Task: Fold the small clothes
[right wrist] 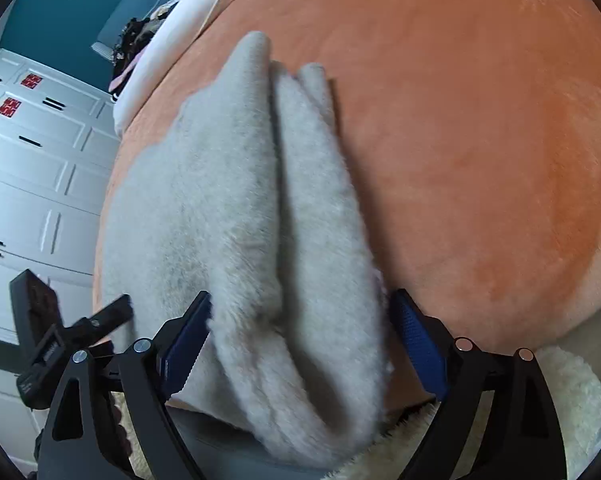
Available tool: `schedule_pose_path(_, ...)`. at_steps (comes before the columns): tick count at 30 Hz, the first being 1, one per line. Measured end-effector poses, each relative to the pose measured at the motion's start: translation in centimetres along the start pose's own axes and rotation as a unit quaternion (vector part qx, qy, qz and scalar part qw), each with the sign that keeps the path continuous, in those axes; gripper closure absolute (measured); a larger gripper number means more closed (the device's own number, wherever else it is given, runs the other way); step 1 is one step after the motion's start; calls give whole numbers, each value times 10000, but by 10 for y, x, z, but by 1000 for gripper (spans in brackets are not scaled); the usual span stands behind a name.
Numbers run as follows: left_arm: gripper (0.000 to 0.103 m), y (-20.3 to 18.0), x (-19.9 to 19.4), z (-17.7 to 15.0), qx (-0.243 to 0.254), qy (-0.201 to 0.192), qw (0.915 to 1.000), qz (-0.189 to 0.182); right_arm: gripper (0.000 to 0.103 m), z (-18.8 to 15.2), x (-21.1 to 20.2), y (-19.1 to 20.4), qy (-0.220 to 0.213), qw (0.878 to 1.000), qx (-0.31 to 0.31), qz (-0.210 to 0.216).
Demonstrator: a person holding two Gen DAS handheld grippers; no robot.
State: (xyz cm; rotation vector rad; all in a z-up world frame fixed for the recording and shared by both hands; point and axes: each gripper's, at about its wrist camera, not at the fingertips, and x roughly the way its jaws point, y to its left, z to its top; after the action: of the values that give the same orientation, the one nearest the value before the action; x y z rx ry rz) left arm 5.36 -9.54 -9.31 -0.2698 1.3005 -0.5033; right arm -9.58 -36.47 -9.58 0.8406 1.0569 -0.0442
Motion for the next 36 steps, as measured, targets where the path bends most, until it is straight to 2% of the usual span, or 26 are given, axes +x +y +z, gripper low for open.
schedule_pose_path(2, 5, -2, 10, 2, -71, 124, 9997, -191, 14, 2, 6, 4, -47, 10000, 7, 48)
schedule_pose_path(6, 6, -8, 8, 6, -303, 159, 9991, -252, 15, 8, 16, 21, -143, 9998, -5, 148)
schedule_pose_path(8, 17, -17, -3, 6, -266, 76, 9994, -209, 30, 8, 17, 30, -197, 9998, -4, 104)
schedule_pose_path(9, 27, -20, -9, 7, -144, 52, 9998, -104, 37, 10, 17, 37, -236, 9997, -60, 32)
schedule_pose_path(10, 37, -31, -16, 7, 110, 39, 9999, 20, 55, 11, 14, 44, -292, 9995, -129, -36)
schedule_pose_path(13, 53, -53, -35, 10, 538, -37, 9984, 175, 69, 14, -11, 59, -619, 9978, -219, -55)
schedule_pose_path(16, 56, -76, -60, 11, 814, -163, 9965, 123, 74, 15, -52, 76, -1053, 9938, -358, 20)
schedule_pose_path(21, 60, -129, -102, 7, 1333, -426, 9897, -293, 75, 9, -128, 89, -1760, 9835, -428, -5)
schedule_pose_path(27, 60, -192, -156, 0, 2061, -868, 9707, -884, 75, -9, -219, 106, -2688, 9611, -628, -32)
schedule_pose_path(30, 61, -214, -187, 2, 2312, -1165, 9594, -1117, 75, -12, -258, 124, -3148, 9455, -835, -28)
schedule_pose_path(34, 61, -235, -248, 13, 2650, -1809, 9375, -1348, 76, -8, -309, 169, -3780, 9152, -1393, 141)
schedule_pose_path(36, 61, -241, -283, 20, 2805, -2200, 9237, -1403, 76, -4, -330, 194, -4052, 8985, -1663, 300)
